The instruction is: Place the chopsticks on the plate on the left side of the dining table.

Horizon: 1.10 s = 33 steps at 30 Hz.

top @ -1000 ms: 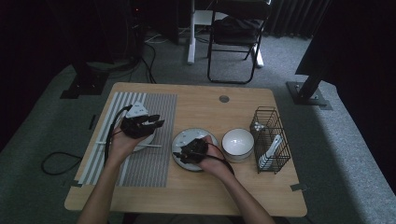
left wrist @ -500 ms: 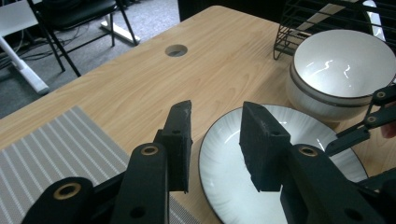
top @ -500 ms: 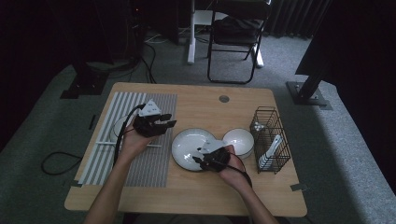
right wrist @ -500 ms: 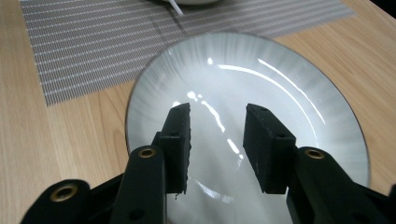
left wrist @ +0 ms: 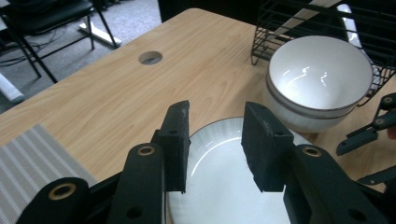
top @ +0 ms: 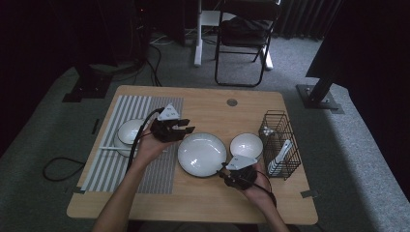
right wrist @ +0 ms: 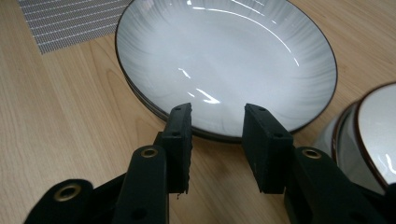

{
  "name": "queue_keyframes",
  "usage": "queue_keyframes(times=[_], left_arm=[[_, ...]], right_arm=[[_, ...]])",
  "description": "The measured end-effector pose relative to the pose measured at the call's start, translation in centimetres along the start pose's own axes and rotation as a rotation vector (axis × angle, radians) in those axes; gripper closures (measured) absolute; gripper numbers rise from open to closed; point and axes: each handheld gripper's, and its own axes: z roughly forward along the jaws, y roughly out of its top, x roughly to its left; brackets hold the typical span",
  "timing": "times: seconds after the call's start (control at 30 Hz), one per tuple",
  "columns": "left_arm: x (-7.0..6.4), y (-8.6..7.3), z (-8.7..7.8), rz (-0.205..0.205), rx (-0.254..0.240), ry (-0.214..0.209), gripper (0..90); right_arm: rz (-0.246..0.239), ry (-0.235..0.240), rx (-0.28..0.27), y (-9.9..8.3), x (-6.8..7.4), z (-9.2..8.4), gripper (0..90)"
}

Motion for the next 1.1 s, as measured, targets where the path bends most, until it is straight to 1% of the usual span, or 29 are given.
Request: queue_keyframes(times=[0.13, 0.27, 0.37, 0.47, 0.5, 0.57, 0.77, 1.0, 1.1], left_arm=[[-0.6, 0.8, 0.8, 0.024, 0.003, -0.015, 62.7], [-1.1, 1.5, 1.5, 0.040, 0.002, -0.032, 62.9], [-1.5, 2.0, 2.2, 0.041, -0.010, -0.052, 62.9], [-1.8, 2.4, 2.6, 0.031, -0.016, -0.083, 62.4], [-2.0, 2.6, 2.8, 0.033, -0.017, -0.091, 62.4], [-2.2, 3.0, 3.1, 0.046, -0.016, -0.094, 62.4], [-2.8, 3.8, 4.1, 0.060, -0.019, -0.110, 62.6], [-4.2, 5.1, 5.7, 0.087, -0.026, -0.137, 62.7], [-4.9, 5.7, 6.2, 0.093, -0.039, -0.156, 62.9]], right_arm=[[0.017, -0.014, -0.008, -0.6, -0.2, 0.0, 62.4], [0.020, -0.024, -0.004, -1.0, -0.1, -0.1, 62.3], [0.034, -0.022, -0.010, -1.5, -0.2, -0.2, 62.2], [0.043, -0.023, -0.008, -1.9, -0.4, -0.3, 62.2], [0.044, -0.025, -0.008, -2.0, -0.4, -0.2, 62.2], [0.038, -0.026, 0.001, -2.3, -0.4, 0.0, 62.2], [0.066, -0.018, 0.012, -3.3, -0.8, 0.8, 62.2], [0.080, -0.019, 0.014, -3.6, -1.0, 1.2, 61.0], [0.090, -0.015, 0.015, -3.7, -0.9, 1.5, 60.6]])
